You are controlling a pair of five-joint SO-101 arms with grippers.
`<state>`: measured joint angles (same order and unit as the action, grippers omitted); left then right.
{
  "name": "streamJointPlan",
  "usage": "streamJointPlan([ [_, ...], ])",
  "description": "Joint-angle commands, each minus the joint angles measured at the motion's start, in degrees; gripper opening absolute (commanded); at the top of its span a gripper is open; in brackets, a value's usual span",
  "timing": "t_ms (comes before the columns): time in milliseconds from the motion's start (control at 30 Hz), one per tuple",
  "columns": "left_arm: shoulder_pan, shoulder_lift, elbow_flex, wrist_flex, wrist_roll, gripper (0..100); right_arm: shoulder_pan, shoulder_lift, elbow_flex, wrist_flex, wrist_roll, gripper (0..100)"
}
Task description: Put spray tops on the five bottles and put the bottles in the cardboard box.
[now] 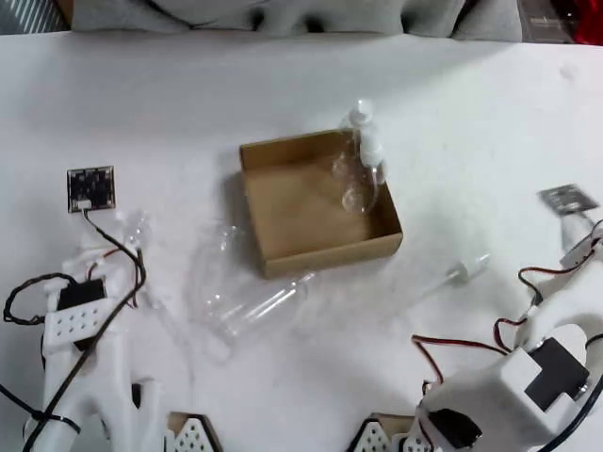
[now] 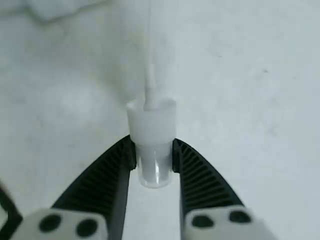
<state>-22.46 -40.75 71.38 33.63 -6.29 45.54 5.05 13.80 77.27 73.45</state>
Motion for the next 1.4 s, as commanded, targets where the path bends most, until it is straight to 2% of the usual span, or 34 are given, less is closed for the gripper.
streamJointPlan([
  [0, 0.66, 0.48, 0.18, -0.44, -0.18, 2, 2.51, -0.31, -2.81, 6.64, 26.2, 1.7],
  [133, 0.66, 0.48, 0.18, -0.44, -0.18, 2, 7.34, -0.31, -2.81, 8.92, 50.02, 1.7],
  [267, 0.66, 0.48, 0.18, -0.44, -0.18, 2, 11.91, -0.31, -2.99, 8.66, 68.66, 1.7],
  [333, 0.66, 0.48, 0.18, -0.44, -0.18, 2, 12.7, -0.31, -2.9, 8.66, 72.26, 1.7],
  [467, 0.66, 0.48, 0.18, -0.44, -0.09, 2, 11.65, -0.22, -1.58, 6.02, 71.82, 5.1],
  [600, 0.66, 0.48, 0.18, -0.44, 0.0, 2, 9.98, -0.22, 3.25, -1.89, 68.31, 16.0],
  [833, 0.66, 0.48, 0.18, -0.44, 0.0, 2, 7.52, -0.75, 10.02, -14.64, 62.51, 17.0],
  [1033, 0.66, 0.48, 0.18, -0.44, -0.18, 2, 5.85, -2.68, 5.71, -11.82, 41.93, 16.6],
  [1267, 0.66, 0.48, 0.18, -0.53, -0.35, 2, 6.81, -6.37, 3.16, -2.95, 23.65, 16.6],
  [1367, 0.66, 0.48, 0.18, -0.53, -0.35, 2, 7.52, -6.99, 3.25, -1.19, 10.9, 14.6],
])
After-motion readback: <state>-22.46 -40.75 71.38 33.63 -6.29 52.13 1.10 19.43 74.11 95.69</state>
